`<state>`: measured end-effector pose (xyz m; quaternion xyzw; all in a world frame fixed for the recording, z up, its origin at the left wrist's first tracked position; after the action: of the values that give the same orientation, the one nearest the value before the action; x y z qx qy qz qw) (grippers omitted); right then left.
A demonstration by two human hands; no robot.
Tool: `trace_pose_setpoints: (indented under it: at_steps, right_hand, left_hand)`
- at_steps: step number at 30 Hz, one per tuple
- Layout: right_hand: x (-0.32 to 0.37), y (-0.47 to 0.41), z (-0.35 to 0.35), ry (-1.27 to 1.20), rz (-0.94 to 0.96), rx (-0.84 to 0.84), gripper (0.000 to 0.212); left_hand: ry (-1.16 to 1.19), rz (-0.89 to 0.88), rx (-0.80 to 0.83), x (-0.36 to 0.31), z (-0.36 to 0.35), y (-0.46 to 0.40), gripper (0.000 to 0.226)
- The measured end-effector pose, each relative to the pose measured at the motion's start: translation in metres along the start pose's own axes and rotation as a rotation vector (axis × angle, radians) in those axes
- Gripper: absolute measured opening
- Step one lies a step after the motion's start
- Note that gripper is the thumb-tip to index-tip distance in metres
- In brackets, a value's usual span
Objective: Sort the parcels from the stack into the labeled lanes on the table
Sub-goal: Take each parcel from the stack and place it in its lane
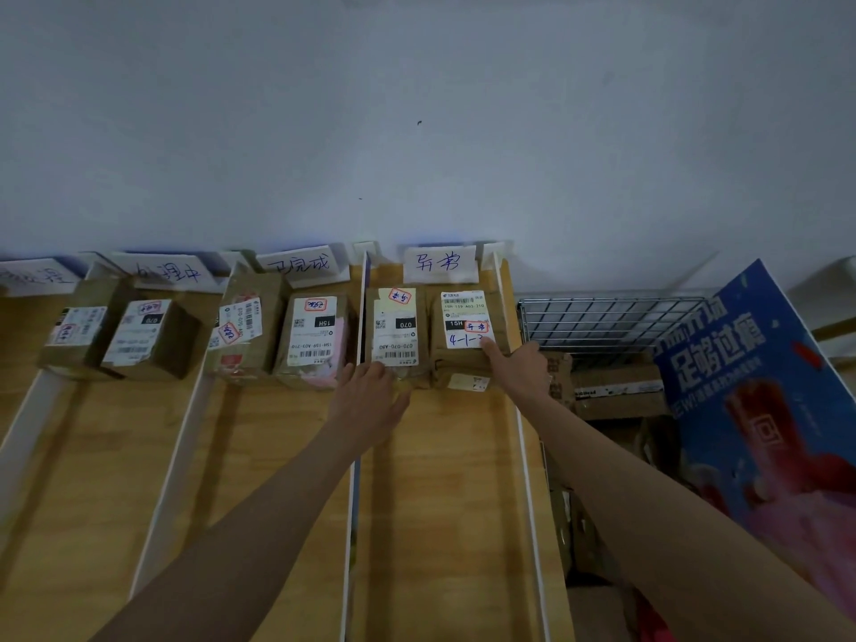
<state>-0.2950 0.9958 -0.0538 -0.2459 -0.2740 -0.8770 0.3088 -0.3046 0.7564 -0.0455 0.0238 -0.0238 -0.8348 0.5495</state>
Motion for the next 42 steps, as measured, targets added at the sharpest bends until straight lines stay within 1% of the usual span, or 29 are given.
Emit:
trace_pose_setpoints:
  at_steps: [2,4,9,12,14,18,20,22,25,28,30,35,38,42]
  right_hand:
    - [0.002,0.0,0.0,0.043,0.006,-0.004,0.08]
    - [0.001,0.001,-0.002,0.07,0.023,0.0,0.069]
    - [-0.008,0.001,-0.008,0.074,0.062,0.022,0.053]
    - [-0.001,0.012,0.004,0.075,0.094,0.036,0.041]
    - [0.001,0.018,0.011,0.09,0.124,0.036,0.038]
    - [0.014,0.044,0.031,0.121,0.294,0.016,0.04]
    - [0.025,0.062,0.041,0.228,0.44,-0.001,0.039]
    - [0.04,0.085,0.051,0.329,0.598,-0.056,0.041]
    - [0.063,0.127,0.059,0.38,0.767,-0.113,0.047]
    - [0.086,0.17,0.06,0.439,0.907,-0.16,0.048]
    - [0.098,0.197,0.053,0.462,0.949,-0.132,0.051]
    - [0.124,0.278,0.018,0.501,1.068,-0.095,0.056]
    - [0.139,0.332,-0.011,0.519,1.111,-0.042,0.057]
    - [0.156,0.416,-0.048,0.541,1.198,-0.054,0.055]
  left_hand:
    - [0.002,0.002,-0.001,0.0,0.0,0.0,0.053]
    - [-0.004,0.003,-0.005,0.0,0.0,0.001,0.053]
    - [-0.013,0.003,0.008,0.001,0.002,0.002,0.053]
    - [-0.001,0.011,0.022,0.001,0.008,0.003,0.051]
    - [-0.004,0.019,0.02,0.001,0.014,0.006,0.051]
    - [-0.006,0.04,-0.018,0.003,0.041,0.016,0.048]
    - [0.001,0.049,-0.053,0.008,0.061,0.023,0.047]
    - [0.014,0.057,-0.132,0.017,0.083,0.035,0.046]
    - [0.011,0.109,-0.221,0.036,0.114,0.063,0.054]
    - [-0.07,0.125,-0.246,0.065,0.137,0.095,0.056]
    - [-0.09,0.136,-0.268,0.084,0.149,0.119,0.057]
    - [-0.044,0.261,-0.341,0.142,0.168,0.197,0.05]
    - [-0.074,0.334,-0.319,0.184,0.172,0.253,0.054]
    - [-0.098,0.428,-0.303,0.245,0.172,0.338,0.053]
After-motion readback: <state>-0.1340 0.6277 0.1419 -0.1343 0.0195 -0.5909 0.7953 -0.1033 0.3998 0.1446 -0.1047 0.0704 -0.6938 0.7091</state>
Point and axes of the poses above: each hand's wrist, its own y-axis away from the middle knuckle, its own z-axis out of the back of the hand, x = y × z, the point moved 3 cm from there along -y, towards the middle knuckle, and after that the axes turned 10 degrees about -x, right-handed, at the moved point
